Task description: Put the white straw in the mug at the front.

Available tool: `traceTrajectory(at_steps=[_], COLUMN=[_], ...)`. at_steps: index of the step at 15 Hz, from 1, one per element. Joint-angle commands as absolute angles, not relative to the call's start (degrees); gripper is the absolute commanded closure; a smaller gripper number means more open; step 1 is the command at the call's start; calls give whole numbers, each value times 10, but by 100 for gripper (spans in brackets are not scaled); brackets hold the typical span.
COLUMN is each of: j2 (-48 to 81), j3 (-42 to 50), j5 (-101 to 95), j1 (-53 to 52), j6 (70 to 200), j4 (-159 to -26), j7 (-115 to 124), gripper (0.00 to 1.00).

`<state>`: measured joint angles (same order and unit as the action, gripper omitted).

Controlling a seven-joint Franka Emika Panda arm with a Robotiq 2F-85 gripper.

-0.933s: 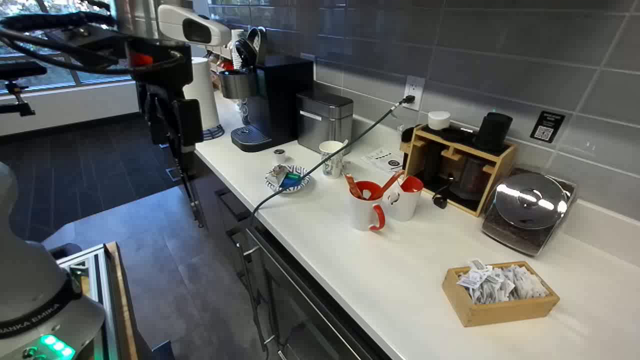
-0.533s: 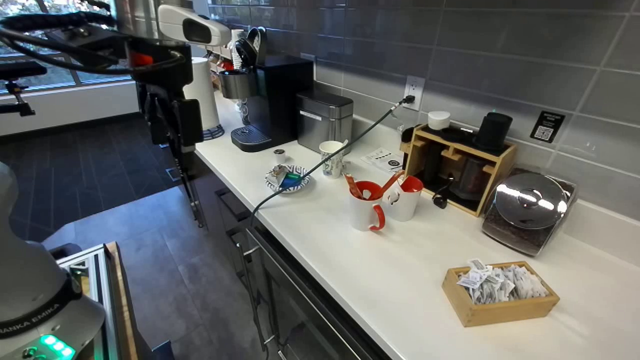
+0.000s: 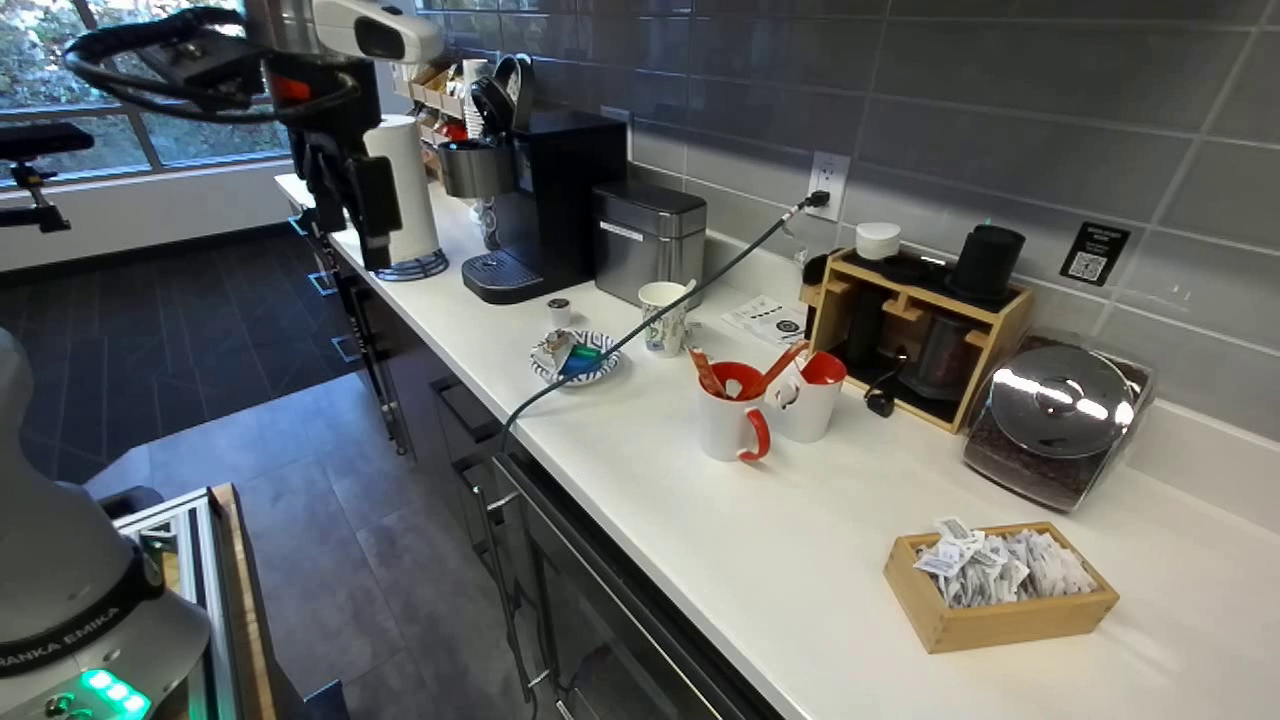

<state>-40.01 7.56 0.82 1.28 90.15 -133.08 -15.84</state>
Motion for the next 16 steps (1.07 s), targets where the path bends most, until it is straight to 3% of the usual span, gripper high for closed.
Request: traceTrajectory(at_steps=[1, 8, 10, 11, 12, 16], j2=[-450, -385, -352, -332, -368, -331], j3=[-14, -200, -230, -209, -203, -194], j5=[71, -21, -69, -65, -60, -69], j1=[-23, -14, 26, 7, -12, -8], j6=[1027, 1360, 1352, 1288, 1332, 1308], j4=[-1388, -1436, -1418, -1400, -1428, -1409], j7=[-58, 143, 214, 184, 187, 187], gripper=[0, 0, 0, 0, 0, 0])
